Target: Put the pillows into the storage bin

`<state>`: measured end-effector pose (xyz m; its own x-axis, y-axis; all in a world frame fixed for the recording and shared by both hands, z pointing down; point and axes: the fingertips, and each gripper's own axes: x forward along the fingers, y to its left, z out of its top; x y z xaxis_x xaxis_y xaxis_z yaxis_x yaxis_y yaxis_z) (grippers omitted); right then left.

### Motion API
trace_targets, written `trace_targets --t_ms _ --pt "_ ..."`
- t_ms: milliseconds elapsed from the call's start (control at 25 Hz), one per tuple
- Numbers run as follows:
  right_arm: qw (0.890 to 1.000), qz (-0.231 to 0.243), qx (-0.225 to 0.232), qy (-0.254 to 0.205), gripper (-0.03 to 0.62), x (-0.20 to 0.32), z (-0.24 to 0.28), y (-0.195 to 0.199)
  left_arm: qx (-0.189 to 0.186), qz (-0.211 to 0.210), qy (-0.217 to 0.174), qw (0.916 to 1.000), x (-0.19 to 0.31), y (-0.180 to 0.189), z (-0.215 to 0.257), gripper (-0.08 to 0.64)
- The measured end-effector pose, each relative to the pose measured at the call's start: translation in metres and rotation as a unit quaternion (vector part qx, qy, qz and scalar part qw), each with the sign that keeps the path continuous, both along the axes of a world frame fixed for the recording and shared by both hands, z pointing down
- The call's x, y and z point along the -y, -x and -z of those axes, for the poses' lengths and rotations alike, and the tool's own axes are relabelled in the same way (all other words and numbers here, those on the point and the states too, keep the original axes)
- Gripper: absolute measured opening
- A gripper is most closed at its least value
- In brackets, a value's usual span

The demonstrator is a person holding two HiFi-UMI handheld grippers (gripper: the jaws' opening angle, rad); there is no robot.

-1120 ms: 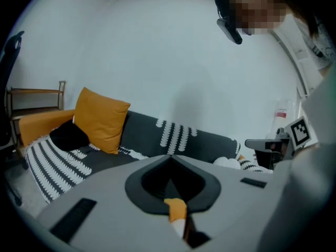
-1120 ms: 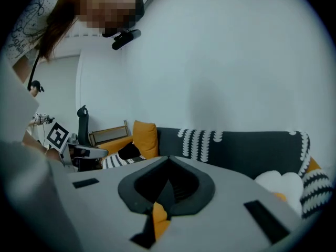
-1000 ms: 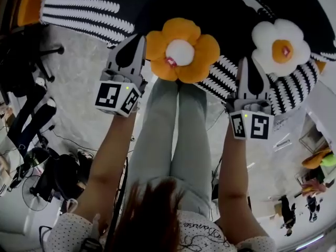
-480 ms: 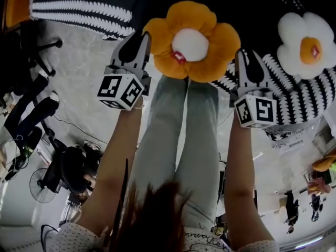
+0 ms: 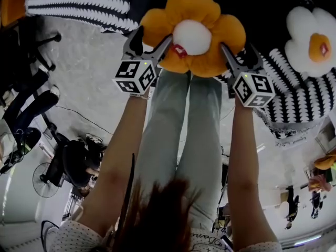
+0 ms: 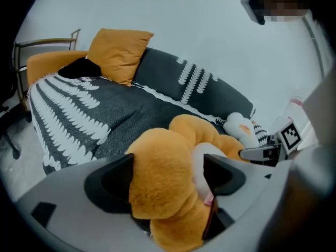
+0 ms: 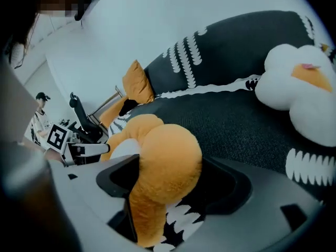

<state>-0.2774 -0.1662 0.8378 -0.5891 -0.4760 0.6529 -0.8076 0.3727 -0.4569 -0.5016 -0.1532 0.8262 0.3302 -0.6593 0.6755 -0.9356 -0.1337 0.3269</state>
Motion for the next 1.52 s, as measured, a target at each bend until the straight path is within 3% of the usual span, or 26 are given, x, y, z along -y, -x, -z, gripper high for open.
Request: trace_targets --t_ms 160,320,600,680,720,800,1040,1240,1520 --pt "1.0 0.011 0.007 0.009 0.4 0.003 -0.008 0.006 0.038 -0.031 0.011 0.9987 0.004 -0.007 -0.013 0.428" --pt "0.999 0.039 0.013 0.015 0.403 0.007 -0.013 0.018 0.051 -0.039 0.018 0.9978 0.014 -0.007 -0.022 0.444" --pt "0.999 0.048 0.008 0.014 0.399 0.007 -0.012 0.023 0.038 -0.033 -0.024 0.9984 0.017 -0.004 -0.022 0.457" --pt "0.999 0.053 -0.002 0.006 0.364 0.007 -0.004 0.022 0.037 -0.025 -0.024 0.9987 0.016 -0.004 -0.015 0.449" --pt "0.999 0.052 -0.003 0.003 0.342 0.006 0.0 0.022 0.037 -0.02 -0.021 0.9989 0.015 -0.003 -0.012 0.421" --pt "0.999 0.047 0.003 0.004 0.302 0.005 0.005 0.023 0.038 -0.009 -0.009 0.9992 0.013 0.003 -0.009 0.292" --pt "0.999 0.048 0.008 -0.004 0.2 0.0 0.028 0.033 0.037 -0.028 0.028 0.9986 0.009 0.006 -0.007 0.211" --pt "0.998 0.037 0.018 -0.046 0.17 0.01 0.083 0.037 0.031 -0.02 -0.005 0.9993 0.02 0.007 0.042 0.186" --pt "0.992 0.013 0.028 -0.122 0.158 0.032 0.219 0.024 0.018 -0.043 -0.071 0.9964 0.051 -0.004 0.176 0.187"
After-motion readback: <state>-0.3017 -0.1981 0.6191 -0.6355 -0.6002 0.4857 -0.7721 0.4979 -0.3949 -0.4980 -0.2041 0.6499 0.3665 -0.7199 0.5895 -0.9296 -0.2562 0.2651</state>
